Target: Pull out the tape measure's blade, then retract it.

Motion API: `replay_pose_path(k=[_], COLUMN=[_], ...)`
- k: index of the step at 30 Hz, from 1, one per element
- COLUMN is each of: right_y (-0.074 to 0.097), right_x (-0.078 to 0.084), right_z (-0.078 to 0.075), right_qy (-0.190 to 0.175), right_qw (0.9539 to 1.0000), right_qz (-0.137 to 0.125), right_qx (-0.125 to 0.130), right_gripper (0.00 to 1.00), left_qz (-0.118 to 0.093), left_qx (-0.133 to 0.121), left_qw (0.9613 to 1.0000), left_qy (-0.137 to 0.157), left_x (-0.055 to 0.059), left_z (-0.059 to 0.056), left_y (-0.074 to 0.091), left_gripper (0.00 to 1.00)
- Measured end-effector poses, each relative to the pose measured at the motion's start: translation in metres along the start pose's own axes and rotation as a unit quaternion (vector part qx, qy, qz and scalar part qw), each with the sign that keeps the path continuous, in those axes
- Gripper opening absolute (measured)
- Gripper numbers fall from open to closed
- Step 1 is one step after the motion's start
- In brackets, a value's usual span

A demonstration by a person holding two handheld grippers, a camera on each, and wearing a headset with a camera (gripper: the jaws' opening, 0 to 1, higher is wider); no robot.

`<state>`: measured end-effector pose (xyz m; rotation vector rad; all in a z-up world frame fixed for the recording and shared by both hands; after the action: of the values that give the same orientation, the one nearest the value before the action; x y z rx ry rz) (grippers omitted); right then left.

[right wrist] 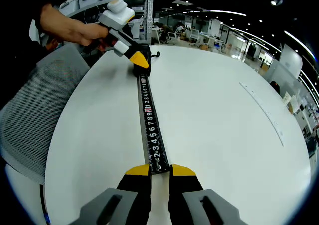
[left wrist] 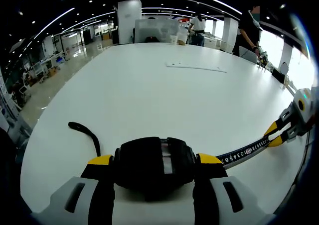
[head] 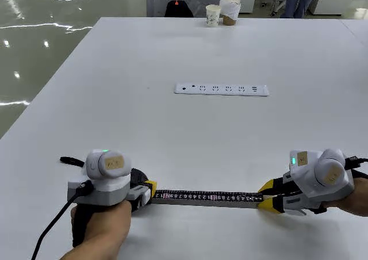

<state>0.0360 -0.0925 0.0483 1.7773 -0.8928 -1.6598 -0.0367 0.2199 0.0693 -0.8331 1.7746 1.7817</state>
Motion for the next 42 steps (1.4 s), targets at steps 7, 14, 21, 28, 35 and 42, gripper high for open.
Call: replay_pose_path(k=[7,14,21,28,35,42], right_y=[0.0004,0.0005,0.0006,0.0,0.0,-0.0001], right_x=[-0.0002,-0.0012,-0.0015,-0.0022,-0.003,-0.0038], right_z=[0.0005,0.0007,0.0008,0.0007,0.0012,0.0018], right_qy=[0.0,0.001,0.001,0.004,0.006,0.008], right_qw=[1.0,1.0,1.0,0.9999,0.9999,0.9998], right_qz=[0.002,0.006,0.008,0.011,0.014,0.016], right_qx=[0.001,0.002,0.002,0.0,0.0,-0.001], right_gripper=[0.09,0.09,0.09,0.09,0.09,0.09], left_qz=[0.004,0.005,0.005,0.003,0.004,0.006], left_qx=[0.002,0.007,0.008,0.013,0.013,0.015], left_qw=[1.0,0.9999,0.9999,0.9999,0.9998,0.9998], left_qy=[0.004,0.006,0.008,0.01,0.011,0.015], left_x=[-0.0002,-0.0003,-0.0009,-0.001,-0.001,-0.0006], left_z=[-0.0006,0.0005,0.0009,0.0031,0.0042,0.0047], left_y=[0.0001,0.0009,0.001,0.0012,0.0007,0.0011], left_gripper=[0.58,0.58,0.58,0.58,0.58,0.58])
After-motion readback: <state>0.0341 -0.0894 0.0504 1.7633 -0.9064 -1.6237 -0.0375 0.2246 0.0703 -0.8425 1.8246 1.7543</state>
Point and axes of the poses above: the centre of the closed fingertips' face, and the gripper's own axes: y roughly backward along the fingers, z roughly to its left, x roughly out of its underside, the point moved 8 cm from there along y, roughly backward along the fingers, and after that the axes turned 3 degrees about x, right-handed, at the moved point
